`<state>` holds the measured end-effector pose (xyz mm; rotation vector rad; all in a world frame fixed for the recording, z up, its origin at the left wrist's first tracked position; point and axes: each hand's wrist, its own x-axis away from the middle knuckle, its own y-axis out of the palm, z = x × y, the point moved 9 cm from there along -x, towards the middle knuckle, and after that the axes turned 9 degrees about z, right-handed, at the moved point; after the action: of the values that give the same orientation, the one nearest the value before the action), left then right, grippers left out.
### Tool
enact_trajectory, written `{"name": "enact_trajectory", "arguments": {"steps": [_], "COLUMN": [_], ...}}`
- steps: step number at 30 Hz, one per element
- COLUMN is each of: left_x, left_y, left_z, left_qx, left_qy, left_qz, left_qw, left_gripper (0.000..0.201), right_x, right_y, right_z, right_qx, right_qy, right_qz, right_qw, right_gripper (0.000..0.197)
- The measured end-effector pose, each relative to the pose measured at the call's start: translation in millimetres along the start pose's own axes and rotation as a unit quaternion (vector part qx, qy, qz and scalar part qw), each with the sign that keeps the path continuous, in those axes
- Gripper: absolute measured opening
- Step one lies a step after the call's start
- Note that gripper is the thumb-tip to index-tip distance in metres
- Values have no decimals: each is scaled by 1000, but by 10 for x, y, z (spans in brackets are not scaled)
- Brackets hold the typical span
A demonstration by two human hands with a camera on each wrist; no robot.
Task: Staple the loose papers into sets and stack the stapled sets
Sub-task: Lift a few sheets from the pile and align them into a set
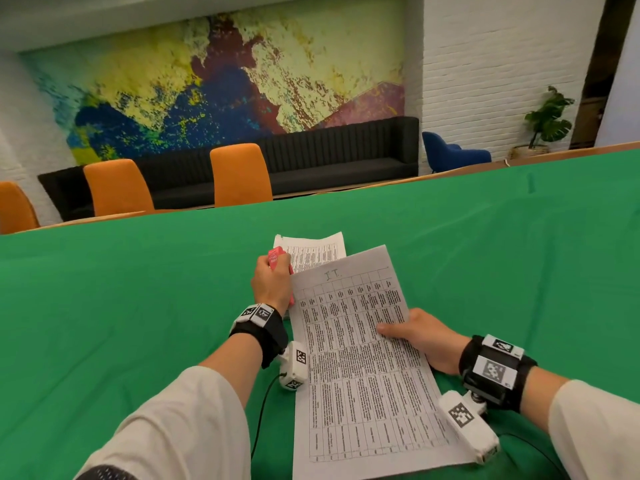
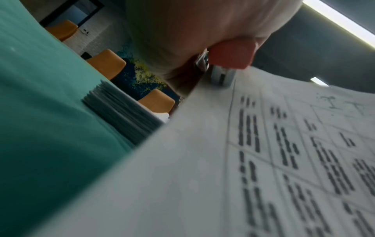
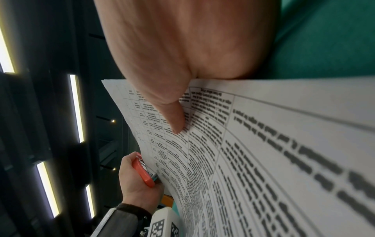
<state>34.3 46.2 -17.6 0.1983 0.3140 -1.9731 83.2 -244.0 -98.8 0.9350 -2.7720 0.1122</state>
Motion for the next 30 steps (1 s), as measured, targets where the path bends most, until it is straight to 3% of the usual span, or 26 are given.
{"name": "enact_trajectory", "arguments": {"steps": [4, 10, 12, 14, 16, 19, 21, 23, 25, 27, 28, 30], "left_x": [-4, -94, -178, -258, -265, -133, 50, 139, 157, 150, 161, 243], "left_y": [13, 93, -52, -304, -551, -853, -965, -1011, -1031, -1011, -989, -900], "left_z": [-32, -150, -82, 21, 22, -286, -545, -727, -755, -624, -475, -200], "left_qx": [29, 40, -22, -150, -283, -386, -474, -544, -568, -538, -493, -331], "left_qy": [-23, -130, -100, -13, 54, 49, 55, 80, 79, 88, 94, 76], "left_qz": [14, -98, -114, -117, -143, -220, -291, -316, -309, -289, -270, -260], "left_qw": [999, 986, 988, 982, 947, 894, 829, 773, 759, 787, 821, 904], "left_gripper": [29, 41, 46, 38, 31, 30, 29, 26, 28, 48, 60, 62], "right_x": [13, 22, 21, 10, -3, -15, -22, -30, -25, -9, -2, -2], "right_y": [14, 7, -1, -12, -27, -51, -69, -88, -96, -77, -58, 2], "right_z": [-9, -21, -17, -7, 5, 18, 34, 44, 32, 0, -23, -117], "right_qx": [5, 3, 2, 0, -2, -10, -18, -29, -40, -49, -55, -72], "right_qy": [-1, 0, 1, 2, 6, 13, 20, 26, 28, 29, 30, 32], "right_qz": [-6, -4, -5, -5, 0, 4, 3, 4, 7, 6, 2, -8], "right_qw": [1000, 1000, 1000, 1000, 1000, 1000, 1000, 999, 999, 998, 998, 997], "right_gripper": [32, 29, 29, 32, 38, 43, 41, 40, 42, 45, 46, 46]}}
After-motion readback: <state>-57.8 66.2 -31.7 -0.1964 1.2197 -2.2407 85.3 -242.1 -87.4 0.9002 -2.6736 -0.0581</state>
